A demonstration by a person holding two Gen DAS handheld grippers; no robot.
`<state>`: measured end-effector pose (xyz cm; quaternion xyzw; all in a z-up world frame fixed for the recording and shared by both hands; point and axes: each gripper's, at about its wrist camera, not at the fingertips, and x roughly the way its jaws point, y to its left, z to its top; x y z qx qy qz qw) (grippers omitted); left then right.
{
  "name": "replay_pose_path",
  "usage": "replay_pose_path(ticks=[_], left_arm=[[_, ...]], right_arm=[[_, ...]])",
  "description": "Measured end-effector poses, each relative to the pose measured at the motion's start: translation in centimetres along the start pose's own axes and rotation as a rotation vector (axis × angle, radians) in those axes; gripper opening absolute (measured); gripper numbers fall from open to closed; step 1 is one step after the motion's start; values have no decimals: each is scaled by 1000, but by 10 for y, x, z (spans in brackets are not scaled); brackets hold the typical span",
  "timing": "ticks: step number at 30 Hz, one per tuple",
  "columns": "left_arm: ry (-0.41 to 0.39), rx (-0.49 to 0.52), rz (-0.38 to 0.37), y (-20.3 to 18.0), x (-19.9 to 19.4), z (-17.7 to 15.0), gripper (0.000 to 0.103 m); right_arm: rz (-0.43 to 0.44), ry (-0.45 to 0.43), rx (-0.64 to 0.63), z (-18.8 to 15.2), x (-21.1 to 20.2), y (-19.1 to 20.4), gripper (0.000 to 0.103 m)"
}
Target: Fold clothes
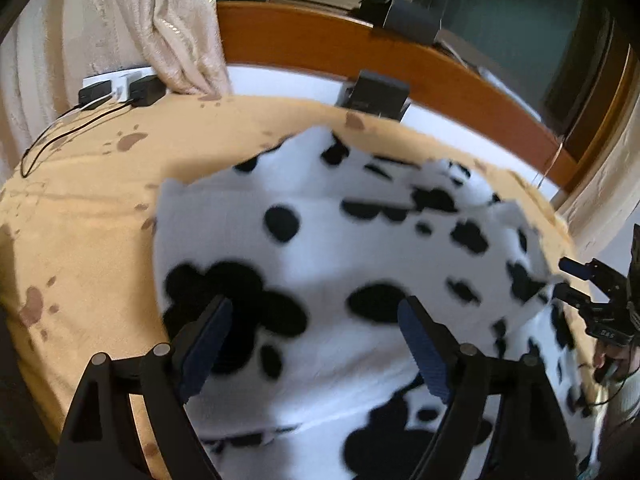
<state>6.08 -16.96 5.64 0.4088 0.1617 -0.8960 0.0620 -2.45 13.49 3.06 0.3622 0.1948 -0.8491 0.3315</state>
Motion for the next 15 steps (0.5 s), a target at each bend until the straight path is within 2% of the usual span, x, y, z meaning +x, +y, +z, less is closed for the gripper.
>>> replay_pose_path(ticks=[2, 5, 7, 8, 13, 15], left_arm=[[-11, -9, -2, -6, 8, 13, 88], [22, -27, -5, -6, 29, 24, 88], [50, -29, 15, -3, 44, 25, 89], [63, -29, 26, -2, 51, 25, 89], [10, 150, 114, -25, 61, 11, 100], [8, 172, 135, -28, 63, 10, 101]], right_arm=[[-1, -21, 21, 15, 4, -3, 59], [27, 22, 41, 27, 31, -3, 59], [27, 84, 17, 23, 50, 2, 60], [22, 79, -5, 17, 52, 4, 61], [6, 45, -48, 3, 54, 8, 64], [-5, 32, -55, 1, 54, 9, 65]])
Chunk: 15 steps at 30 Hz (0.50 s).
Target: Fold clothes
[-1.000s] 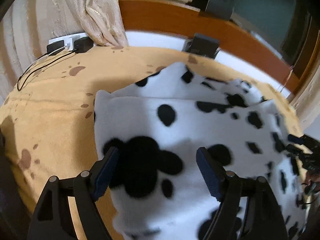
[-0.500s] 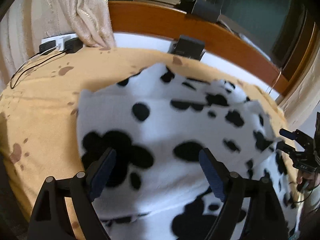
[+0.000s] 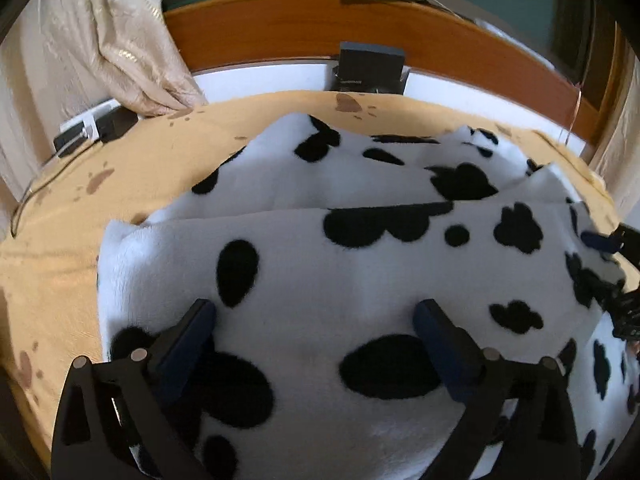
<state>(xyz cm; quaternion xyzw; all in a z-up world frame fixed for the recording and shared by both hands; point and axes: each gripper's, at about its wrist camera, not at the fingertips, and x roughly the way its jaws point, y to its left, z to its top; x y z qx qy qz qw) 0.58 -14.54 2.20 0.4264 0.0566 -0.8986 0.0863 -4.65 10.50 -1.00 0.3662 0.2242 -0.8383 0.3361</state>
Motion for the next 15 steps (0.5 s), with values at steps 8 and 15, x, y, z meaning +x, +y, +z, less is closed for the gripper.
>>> replay_pose_path(ticks=[8, 15], left_arm=[[2, -4, -8, 1, 1, -2, 102], [48, -23, 6, -4, -24, -6, 102]], right_arm=[[-14, -20, -5, -2, 0, 0, 69], [-70, 3, 45, -1, 4, -7, 93]])
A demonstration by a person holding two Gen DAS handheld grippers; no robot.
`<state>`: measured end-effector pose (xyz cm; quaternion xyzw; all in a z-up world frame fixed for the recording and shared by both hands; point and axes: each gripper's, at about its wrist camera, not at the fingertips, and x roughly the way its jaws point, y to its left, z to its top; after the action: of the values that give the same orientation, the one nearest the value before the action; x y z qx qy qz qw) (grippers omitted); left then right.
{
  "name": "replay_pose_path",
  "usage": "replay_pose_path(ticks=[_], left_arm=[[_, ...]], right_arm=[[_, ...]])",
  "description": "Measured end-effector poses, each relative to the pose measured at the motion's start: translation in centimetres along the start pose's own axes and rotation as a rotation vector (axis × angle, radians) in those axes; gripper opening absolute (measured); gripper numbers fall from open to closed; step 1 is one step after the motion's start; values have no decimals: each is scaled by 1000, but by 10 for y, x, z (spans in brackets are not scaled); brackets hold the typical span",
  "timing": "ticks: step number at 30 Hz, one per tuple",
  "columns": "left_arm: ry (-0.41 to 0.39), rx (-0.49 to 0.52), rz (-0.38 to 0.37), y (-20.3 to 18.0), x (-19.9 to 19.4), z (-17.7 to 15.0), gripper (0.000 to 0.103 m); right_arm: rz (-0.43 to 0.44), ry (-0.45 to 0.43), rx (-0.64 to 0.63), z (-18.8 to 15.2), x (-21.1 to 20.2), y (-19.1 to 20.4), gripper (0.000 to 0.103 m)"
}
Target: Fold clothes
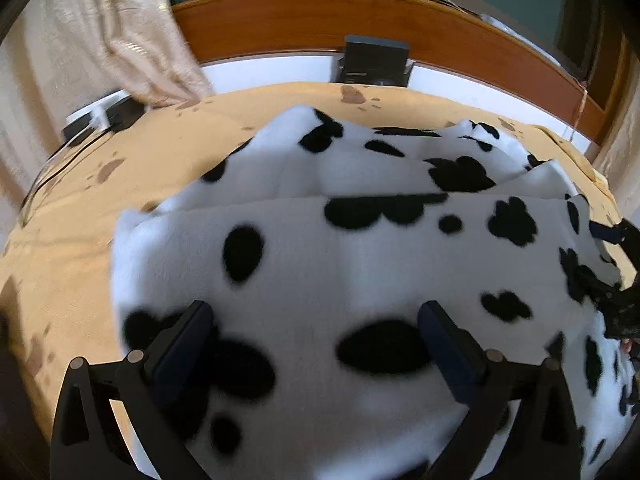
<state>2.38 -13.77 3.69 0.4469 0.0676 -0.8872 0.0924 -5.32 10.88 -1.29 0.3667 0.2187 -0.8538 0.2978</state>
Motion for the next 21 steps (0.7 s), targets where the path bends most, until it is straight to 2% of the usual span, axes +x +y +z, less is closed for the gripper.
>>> replay_pose_path(ticks=[2, 4, 8, 11, 14, 18, 21], left_arm=[[-10, -7, -26, -4, -23, -9, 102], [-29, 15, -92, -10, -48, -22, 102], [-32, 34, -127, -13, -96, -62, 102], [-34, 18, -202, -7, -132, -100, 102], [-30, 0, -259, 7, -163, -137, 102], [-15, -34, -322, 19, -192, -182, 102], [12, -79, -354, 33, -200, -214, 102]], right_arm=[[23, 6, 19, 0, 1, -4, 93], [29, 9, 24, 0, 2, -5, 94], [12, -4, 25, -2, -4, -5, 94], [2, -44, 58, -10, -29, -5, 94], [78, -96, 69, -25, -62, -4, 94], [103, -135, 42, -52, -104, 4, 94], [110, -135, 49, -66, -115, 9, 94]])
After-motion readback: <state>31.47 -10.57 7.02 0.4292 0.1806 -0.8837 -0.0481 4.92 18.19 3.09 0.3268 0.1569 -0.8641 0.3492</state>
